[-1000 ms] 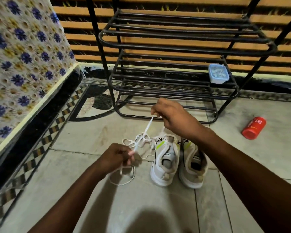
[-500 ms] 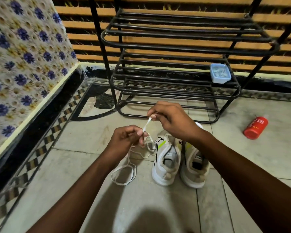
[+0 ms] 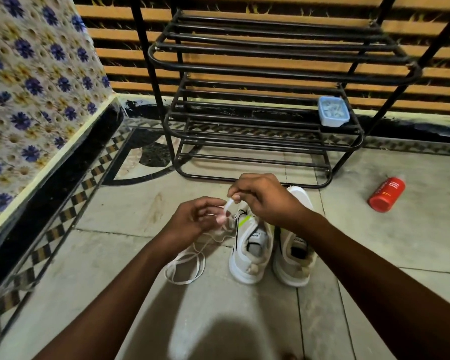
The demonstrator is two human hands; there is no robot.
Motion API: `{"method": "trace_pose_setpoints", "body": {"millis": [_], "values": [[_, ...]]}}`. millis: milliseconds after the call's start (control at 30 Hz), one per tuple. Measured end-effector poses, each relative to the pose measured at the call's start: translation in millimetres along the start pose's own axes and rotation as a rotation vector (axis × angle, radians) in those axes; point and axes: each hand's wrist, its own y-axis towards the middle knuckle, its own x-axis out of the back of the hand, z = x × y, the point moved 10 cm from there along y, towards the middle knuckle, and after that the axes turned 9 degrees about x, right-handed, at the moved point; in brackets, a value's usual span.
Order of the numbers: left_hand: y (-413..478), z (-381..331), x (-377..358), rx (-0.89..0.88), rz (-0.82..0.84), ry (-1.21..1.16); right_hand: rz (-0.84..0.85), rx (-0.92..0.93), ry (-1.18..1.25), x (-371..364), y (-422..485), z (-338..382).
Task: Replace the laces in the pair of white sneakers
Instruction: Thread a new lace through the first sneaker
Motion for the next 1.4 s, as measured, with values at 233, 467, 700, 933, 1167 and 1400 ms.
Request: {"method": "trace_pose_setpoints", "body": {"millis": [233,467,700,933,1167,1400], "values": [[2.9,16.7,-12.0,-0.019,0.103,0.21,-0.022,-0.069,-0.063,21.5,-10.6,-19.6],[21.7,37.0,-15.9,0.001,0.068,0.447,0.032,-0.087,-0.056,14.8,-25.9,-29.8],[77.7,77.6,-25.8,0.025,0.0,1.025,0.085,0.026,-0.098,1.5,-36.7,-25.5],[95.6,65.8,-18.5,-0.142,-0.127,0.938,0.016,-0.022,-0.023,6.8,-46.6,-34.8],[120.4,52.7,45.5,0.09,-0.335,0.942,-0.008,-0.095,0.009,3.1,-51.7,-55.8],[115.6,33.3,55.2,0.089,-0.457,0.933,-0.103,-0.093,-0.034,11.3,-52.3,-57.8]]}}
